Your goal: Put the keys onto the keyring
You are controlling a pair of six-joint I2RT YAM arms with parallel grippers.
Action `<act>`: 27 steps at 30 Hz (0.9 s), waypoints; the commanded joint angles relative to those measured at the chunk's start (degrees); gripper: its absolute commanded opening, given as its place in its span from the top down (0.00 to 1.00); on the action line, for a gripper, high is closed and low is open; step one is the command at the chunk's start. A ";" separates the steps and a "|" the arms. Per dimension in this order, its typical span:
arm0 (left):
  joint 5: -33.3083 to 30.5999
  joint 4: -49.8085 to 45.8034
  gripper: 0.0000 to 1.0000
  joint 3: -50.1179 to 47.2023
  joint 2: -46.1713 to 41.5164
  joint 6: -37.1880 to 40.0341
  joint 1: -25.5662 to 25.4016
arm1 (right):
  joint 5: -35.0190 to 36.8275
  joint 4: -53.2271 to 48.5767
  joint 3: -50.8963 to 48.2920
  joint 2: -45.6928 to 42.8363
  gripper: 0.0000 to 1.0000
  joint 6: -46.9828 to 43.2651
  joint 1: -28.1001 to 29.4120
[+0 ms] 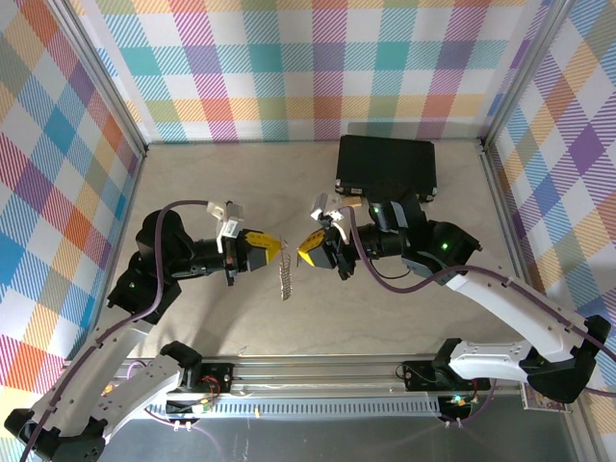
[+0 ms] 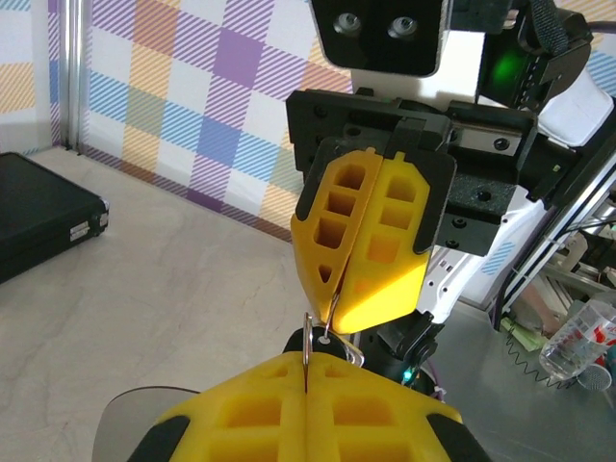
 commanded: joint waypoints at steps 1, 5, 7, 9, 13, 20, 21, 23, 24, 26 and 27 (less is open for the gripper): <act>0.11 3.42 1.00 -0.48 0.26 1.26 -0.97 | -1.46 2.41 1.30 -0.23 1.00 1.28 0.42; -0.45 3.30 1.00 -0.41 0.40 1.44 -1.61 | -0.96 2.78 1.12 -0.13 1.00 1.15 0.42; -0.66 3.23 1.00 -0.38 0.49 1.47 -1.90 | -1.06 3.27 0.72 -0.21 1.00 1.06 0.42; -0.94 3.15 1.00 -0.34 0.57 1.49 -2.35 | -0.85 3.43 0.59 -0.20 1.00 0.98 0.42; -1.28 3.04 1.00 -0.35 0.63 1.64 -2.90 | -0.74 3.59 0.59 -0.23 1.00 0.84 0.42; -1.60 3.10 1.00 -0.13 1.15 1.92 -3.52 | -0.22 4.18 0.24 -0.35 1.00 0.71 0.42; -1.59 3.08 1.00 -0.13 1.23 1.93 -3.63 | -0.18 4.38 0.17 -0.40 1.00 0.65 0.42; -1.59 3.03 1.00 -0.13 1.44 2.00 -3.80 | 0.03 4.69 -0.02 -0.38 1.00 0.66 0.42; -1.61 3.01 1.00 -0.16 1.38 2.01 -3.80 | 0.10 4.72 -0.03 -0.38 1.00 0.57 0.42; -1.80 3.05 1.00 -0.17 1.26 2.01 -3.89 | 0.04 4.69 -0.03 -0.31 1.00 0.56 0.42; -1.87 3.05 1.00 -0.28 1.20 1.96 -3.89 | -0.02 4.75 -0.11 -0.40 1.00 0.57 0.42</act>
